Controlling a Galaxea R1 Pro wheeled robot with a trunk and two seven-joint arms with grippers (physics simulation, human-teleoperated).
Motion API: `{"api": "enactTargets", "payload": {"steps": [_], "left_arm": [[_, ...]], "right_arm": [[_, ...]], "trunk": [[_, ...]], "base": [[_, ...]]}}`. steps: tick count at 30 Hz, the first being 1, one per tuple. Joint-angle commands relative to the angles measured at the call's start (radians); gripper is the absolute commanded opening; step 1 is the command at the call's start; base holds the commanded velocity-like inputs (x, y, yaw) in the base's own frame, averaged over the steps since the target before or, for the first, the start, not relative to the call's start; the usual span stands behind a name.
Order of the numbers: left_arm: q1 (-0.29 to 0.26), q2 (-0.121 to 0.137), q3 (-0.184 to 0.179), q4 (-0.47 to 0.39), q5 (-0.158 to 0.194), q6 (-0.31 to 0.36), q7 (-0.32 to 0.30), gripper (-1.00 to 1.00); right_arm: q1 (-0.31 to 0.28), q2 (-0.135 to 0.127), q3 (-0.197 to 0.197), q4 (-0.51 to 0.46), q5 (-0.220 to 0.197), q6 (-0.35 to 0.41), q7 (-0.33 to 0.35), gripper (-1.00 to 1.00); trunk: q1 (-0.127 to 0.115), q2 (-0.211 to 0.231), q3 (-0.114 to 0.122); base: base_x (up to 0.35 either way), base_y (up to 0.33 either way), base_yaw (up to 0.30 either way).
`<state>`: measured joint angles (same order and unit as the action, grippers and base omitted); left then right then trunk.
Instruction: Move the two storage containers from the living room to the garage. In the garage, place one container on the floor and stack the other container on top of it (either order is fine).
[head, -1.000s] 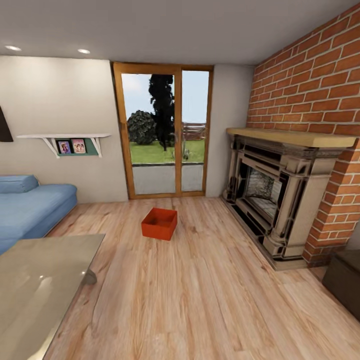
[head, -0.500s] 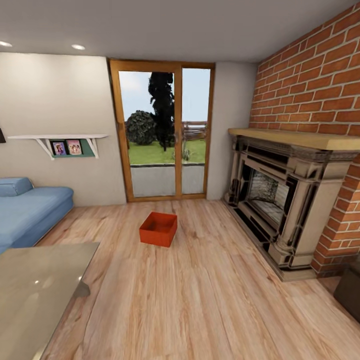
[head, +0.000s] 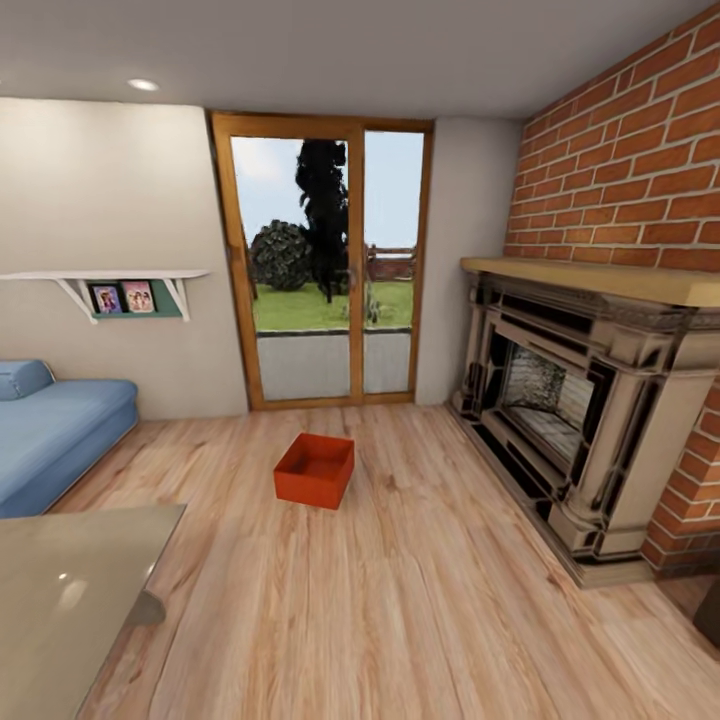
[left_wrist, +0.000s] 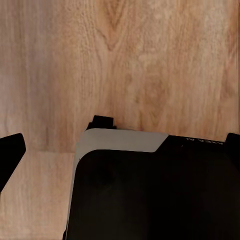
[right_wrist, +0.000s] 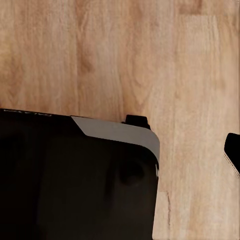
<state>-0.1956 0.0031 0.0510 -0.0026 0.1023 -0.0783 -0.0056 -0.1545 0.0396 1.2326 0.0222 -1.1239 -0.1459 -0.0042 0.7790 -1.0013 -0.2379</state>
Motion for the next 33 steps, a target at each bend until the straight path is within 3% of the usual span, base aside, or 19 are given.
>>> {"api": "enactTargets", "payload": {"steps": [1, 19, 33], "left_arm": [[-0.001, 0.000, 0.004, 0.001, 0.007, -0.003, -0.001, 1.00], [-0.001, 0.000, 0.004, 0.001, 0.007, -0.003, -0.001, 1.00], [-0.001, 0.000, 0.004, 0.001, 0.007, -0.003, -0.001, 1.00]], "right_arm": [[-0.001, 0.001, 0.008, 0.002, -0.007, -0.003, 0.000, 1.00], [0.000, 0.004, 0.012, 0.002, -0.005, -0.001, 0.000, 1.00], [-0.001, 0.004, 0.011, 0.002, -0.007, -0.003, -0.001, 1.00]], "trunk": [[0.001, -0.001, -0.001], [0.001, -0.001, -0.001], [0.001, -0.001, -0.001]], "base": [[0.323, 0.000, 0.000], [0.323, 0.000, 0.006], [0.323, 0.000, 0.257]]}}
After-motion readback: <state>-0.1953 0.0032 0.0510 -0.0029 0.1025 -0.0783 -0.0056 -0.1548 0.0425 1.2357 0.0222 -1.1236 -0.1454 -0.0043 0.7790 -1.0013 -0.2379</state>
